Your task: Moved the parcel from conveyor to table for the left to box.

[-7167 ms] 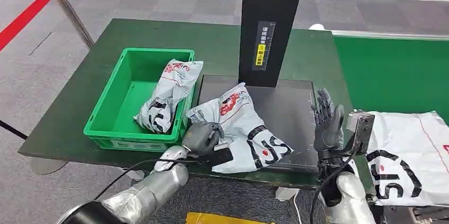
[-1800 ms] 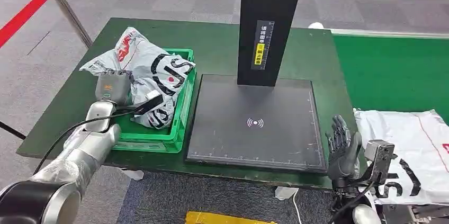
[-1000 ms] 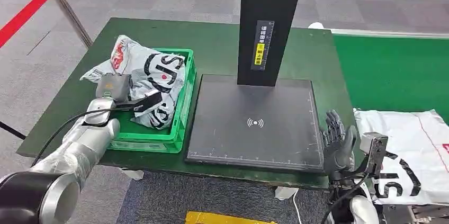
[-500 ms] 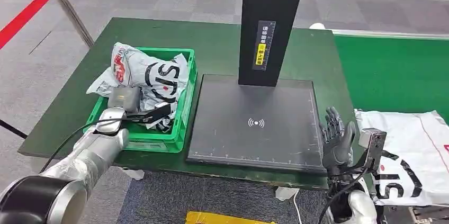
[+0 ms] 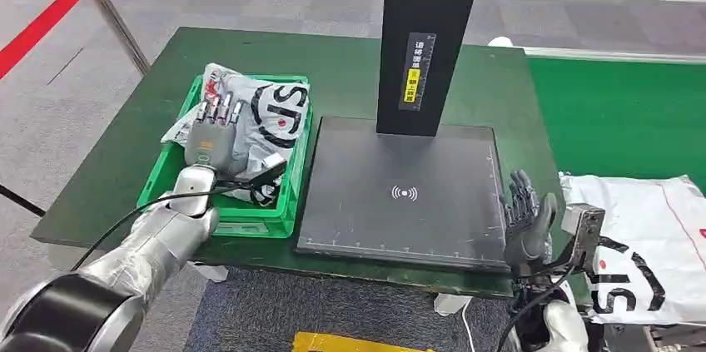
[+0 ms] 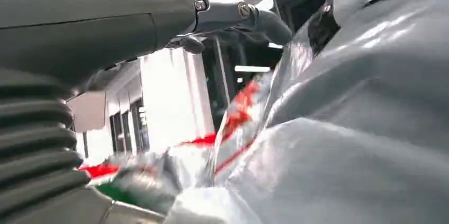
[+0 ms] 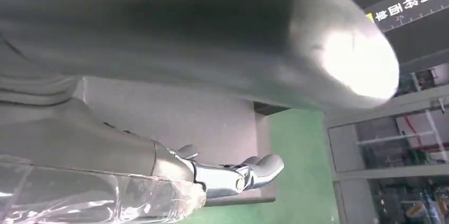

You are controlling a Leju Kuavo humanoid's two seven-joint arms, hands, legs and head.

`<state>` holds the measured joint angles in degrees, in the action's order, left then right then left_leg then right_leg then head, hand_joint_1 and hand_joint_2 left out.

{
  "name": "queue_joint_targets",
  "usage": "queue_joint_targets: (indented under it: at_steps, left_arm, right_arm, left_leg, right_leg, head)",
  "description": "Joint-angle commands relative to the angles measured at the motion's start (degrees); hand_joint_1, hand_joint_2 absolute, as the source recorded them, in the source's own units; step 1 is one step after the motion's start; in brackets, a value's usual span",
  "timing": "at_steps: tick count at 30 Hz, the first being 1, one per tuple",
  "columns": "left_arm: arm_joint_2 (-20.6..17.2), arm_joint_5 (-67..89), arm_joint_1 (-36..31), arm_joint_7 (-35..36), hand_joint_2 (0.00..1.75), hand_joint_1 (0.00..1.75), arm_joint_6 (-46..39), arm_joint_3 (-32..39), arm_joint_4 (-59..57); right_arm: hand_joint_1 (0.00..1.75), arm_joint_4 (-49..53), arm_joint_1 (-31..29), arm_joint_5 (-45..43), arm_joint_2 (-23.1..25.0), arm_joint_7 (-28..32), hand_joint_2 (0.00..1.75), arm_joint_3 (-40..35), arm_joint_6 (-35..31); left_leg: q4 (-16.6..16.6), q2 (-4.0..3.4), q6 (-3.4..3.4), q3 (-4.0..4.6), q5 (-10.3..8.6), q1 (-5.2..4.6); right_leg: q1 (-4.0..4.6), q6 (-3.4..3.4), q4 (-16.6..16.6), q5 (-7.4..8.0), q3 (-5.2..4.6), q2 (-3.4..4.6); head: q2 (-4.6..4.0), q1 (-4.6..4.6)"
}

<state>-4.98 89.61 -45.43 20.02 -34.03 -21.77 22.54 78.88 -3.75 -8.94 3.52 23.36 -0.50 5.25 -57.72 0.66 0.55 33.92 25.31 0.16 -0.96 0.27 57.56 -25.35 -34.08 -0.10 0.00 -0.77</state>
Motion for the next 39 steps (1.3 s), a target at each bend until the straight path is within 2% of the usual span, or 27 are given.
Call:
queue_joint_targets:
  at_steps: [1,11,14,16,19,20,21,25,26,27,28,29,32,39]
  left_arm:
    - [-0.98,0.39,-2.93,2.38,0.0,0.0,2.21,-9.69,5.4]
    - [-0.98,0.39,-2.93,2.38,0.0,0.0,2.21,-9.69,5.4]
    - [-1.75,0.39,-2.31,4.3,0.0,0.0,1.0,-10.55,8.15]
    - [-3.56,0.39,-1.25,8.24,0.0,0.0,3.33,-12.02,13.14]
    - [-5.98,0.39,1.09,9.85,0.0,0.0,7.44,-10.91,18.56]
    - [-7.76,0.39,1.65,12.64,0.0,0.0,8.61,-13.96,21.08]
    - [-7.22,0.39,3.12,11.09,0.0,0.0,9.66,-11.26,22.57]
    - [-9.45,0.39,5.2,12.99,0.0,0.0,10.79,-11.68,25.49]
    - [-8.58,0.39,6.57,10.41,0.0,0.0,9.75,-7.93,25.02]
    - [-9.63,0.39,6.3,12.28,0.0,0.0,8.76,-10.28,23.97]
    - [-8.52,0.39,7.03,10.66,0.0,0.0,8.06,-8.02,23.58]
    - [-8.97,0.39,6.58,11.54,0.0,0.0,8.17,-9.63,23.52]
    - [-7.47,0.39,5.98,10.08,0.0,0.0,8.07,-8.38,22.19]
    - [-6.93,0.39,5.56,10.44,0.0,0.0,7.85,-8.35,21.19]
  right_arm:
    - [0.0,-0.38,0.04,0.35,1.26,-0.62,0.0,2.4,0.0]
    - [0.0,-0.38,0.04,0.35,1.26,-0.62,0.0,2.4,0.0]
    - [0.0,0.09,0.48,0.68,1.35,-0.9,0.0,2.7,0.06]
    - [0.0,0.44,0.97,0.92,1.31,-1.13,0.0,2.93,0.08]
    - [0.0,0.57,1.2,0.97,1.2,-1.23,0.0,2.92,0.06]
    - [0.0,0.75,1.36,1.03,1.12,-1.3,0.0,2.88,0.05]
    - [0.0,0.78,1.44,1.05,1.05,-1.35,0.0,2.86,0.03]
    - [0.0,0.75,1.99,1.21,0.51,-1.55,0.0,2.7,-0.01]
    - [0.0,0.57,2.09,1.22,0.39,-1.53,0.0,2.52,-0.02]
    - [0.0,0.71,2.23,1.22,0.5,-1.53,0.0,2.5,-0.02]
    - [0.0,1.07,2.37,1.22,0.63,-1.53,0.0,2.57,-0.02]
    - [0.0,1.29,2.28,1.21,0.74,-1.54,0.0,2.7,-0.09]
    - [0.0,2.13,2.33,1.44,1.06,-2.01,0.0,3.12,-0.34]
    - [0.0,1.96,2.25,1.51,1.12,-2.21,0.0,3.25,-0.33]
  left_leg:
    - [-0.03,0.04,0.02,0.09,0.01,0.09]
    - [0.02,-0.1,0.02,0.04,0.0,0.11]
    - [-0.01,-0.12,0.01,0.05,0.01,0.06]
    - [0.08,-0.14,0.02,-0.01,0.0,0.13]
    - [0.03,-0.2,0.02,0.04,0.03,0.06]
    - [0.02,-0.22,0.02,0.03,0.04,0.07]
    - [0.02,-0.19,0.01,0.05,0.03,0.03]
    - [0.12,-0.35,0.04,-0.06,0.05,0.04]
    - [0.08,-0.34,0.04,-0.03,0.06,0.05]
    - [0.06,-0.3,0.03,0.01,0.05,0.02]
    - [0.11,-0.32,0.04,-0.06,0.06,0.07]
    - [0.07,-0.31,0.04,-0.02,0.06,0.03]
    - [0.02,-0.24,0.03,0.08,0.03,0.02]
    - [0.02,-0.25,0.04,0.09,0.04,0.04]
  right_leg:
    - [0.1,-0.05,-0.04,0.0,-0.02,-0.09]
    - [0.13,-0.07,-0.1,0.03,-0.02,0.03]
    - [0.07,-0.04,-0.03,0.0,-0.07,0.07]
    - [0.15,-0.07,-0.18,0.04,0.03,0.06]
    - [0.08,-0.06,-0.07,0.01,-0.07,0.15]
    - [0.08,-0.05,-0.04,0.01,-0.08,0.18]
    - [0.04,-0.04,-0.02,0.0,-0.09,0.17]
    - [0.06,-0.06,-0.11,0.02,-0.05,0.33]
    - [0.07,-0.05,-0.09,0.01,-0.06,0.31]
    - [0.03,-0.03,-0.04,0.0,-0.12,0.27]
    - [0.09,-0.05,-0.13,0.01,-0.02,0.28]
    - [0.05,-0.04,-0.06,-0.01,-0.09,0.28]
    - [0.03,-0.02,-0.01,-0.01,-0.17,0.2]
    - [0.05,-0.04,-0.04,0.01,-0.16,0.21]
  head:
    - [0.0,0.0]
    - [0.0,0.02]
    - [0.0,0.0]
    - [0.0,0.0]
    - [0.0,0.02]
    - [0.0,0.02]
    - [0.0,0.0]
    - [0.0,0.02]
    - [0.0,0.0]
    - [0.0,0.02]
    - [0.0,0.0]
    - [0.0,0.02]
    - [0.0,0.02]
    - [0.0,0.02]
